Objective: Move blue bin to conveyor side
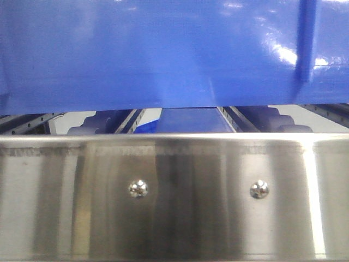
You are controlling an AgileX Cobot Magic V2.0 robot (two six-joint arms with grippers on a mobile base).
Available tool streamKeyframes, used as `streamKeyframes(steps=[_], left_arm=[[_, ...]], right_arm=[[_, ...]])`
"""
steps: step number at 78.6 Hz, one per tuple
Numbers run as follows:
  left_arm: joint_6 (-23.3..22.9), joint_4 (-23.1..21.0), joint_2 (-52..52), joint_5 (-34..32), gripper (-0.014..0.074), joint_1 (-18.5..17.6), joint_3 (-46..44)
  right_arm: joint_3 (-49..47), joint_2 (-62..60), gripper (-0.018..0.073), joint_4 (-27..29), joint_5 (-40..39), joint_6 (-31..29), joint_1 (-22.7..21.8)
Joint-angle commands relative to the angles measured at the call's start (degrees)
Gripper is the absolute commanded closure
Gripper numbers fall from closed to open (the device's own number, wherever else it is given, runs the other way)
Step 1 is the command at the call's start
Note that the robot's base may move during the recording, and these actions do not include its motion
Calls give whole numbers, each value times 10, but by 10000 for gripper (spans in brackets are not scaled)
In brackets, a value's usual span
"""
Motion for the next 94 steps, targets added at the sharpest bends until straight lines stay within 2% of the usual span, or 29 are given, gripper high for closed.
streamKeyframes(steps=[1,14,32,44,94], left_arm=[[2,2,12,-4,101,2,-5],[2,-1,34,-4,101,1,-5],[2,-1,60,-4,101,1,-4],[2,-1,75,-4,101,1,-4],[2,-1,87,-4,101,1,-4]], right_arm=[[-6,14,0,-19,-4,2,0],[-6,38,0,-81,-4,27,0],[-6,73,0,-76,-4,33,0],[-6,93,0,-51,-4,33,0],[-6,115,0,-51,-4,33,13]])
